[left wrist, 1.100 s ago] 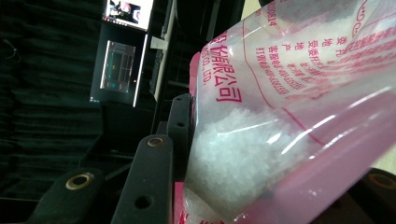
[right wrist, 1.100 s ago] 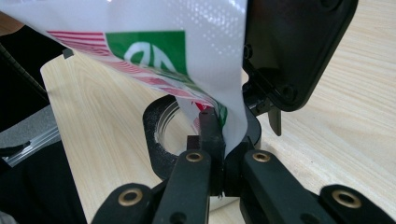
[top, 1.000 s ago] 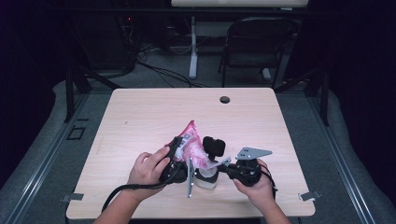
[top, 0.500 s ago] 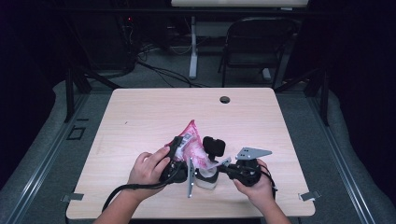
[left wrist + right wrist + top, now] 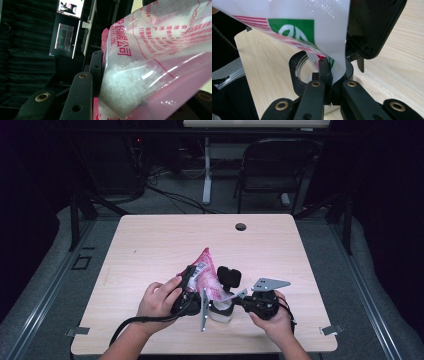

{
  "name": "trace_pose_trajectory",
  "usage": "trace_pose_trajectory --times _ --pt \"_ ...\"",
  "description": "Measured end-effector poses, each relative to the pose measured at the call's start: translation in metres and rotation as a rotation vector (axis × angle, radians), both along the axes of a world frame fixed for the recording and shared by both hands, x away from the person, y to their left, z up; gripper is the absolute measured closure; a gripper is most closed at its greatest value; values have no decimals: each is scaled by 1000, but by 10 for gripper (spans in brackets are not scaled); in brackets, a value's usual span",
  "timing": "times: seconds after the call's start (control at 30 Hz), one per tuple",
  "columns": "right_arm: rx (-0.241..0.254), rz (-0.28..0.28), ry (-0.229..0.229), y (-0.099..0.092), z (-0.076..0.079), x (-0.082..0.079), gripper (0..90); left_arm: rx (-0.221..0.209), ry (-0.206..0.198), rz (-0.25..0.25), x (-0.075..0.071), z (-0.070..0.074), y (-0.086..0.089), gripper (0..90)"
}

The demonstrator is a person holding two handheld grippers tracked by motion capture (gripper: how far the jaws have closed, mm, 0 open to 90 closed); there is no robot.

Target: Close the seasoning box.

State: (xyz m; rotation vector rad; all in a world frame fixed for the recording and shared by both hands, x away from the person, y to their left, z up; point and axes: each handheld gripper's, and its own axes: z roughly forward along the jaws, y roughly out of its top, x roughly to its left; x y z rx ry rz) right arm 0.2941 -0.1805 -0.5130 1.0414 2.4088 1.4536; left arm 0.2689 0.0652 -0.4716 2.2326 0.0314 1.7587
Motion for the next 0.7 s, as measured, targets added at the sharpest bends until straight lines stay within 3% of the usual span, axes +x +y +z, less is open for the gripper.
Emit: trace_pose_trajectory --times 0.7 --pt "2 -2 1 2 -2 0 900 -5 1 -1 -1 2 0 714"
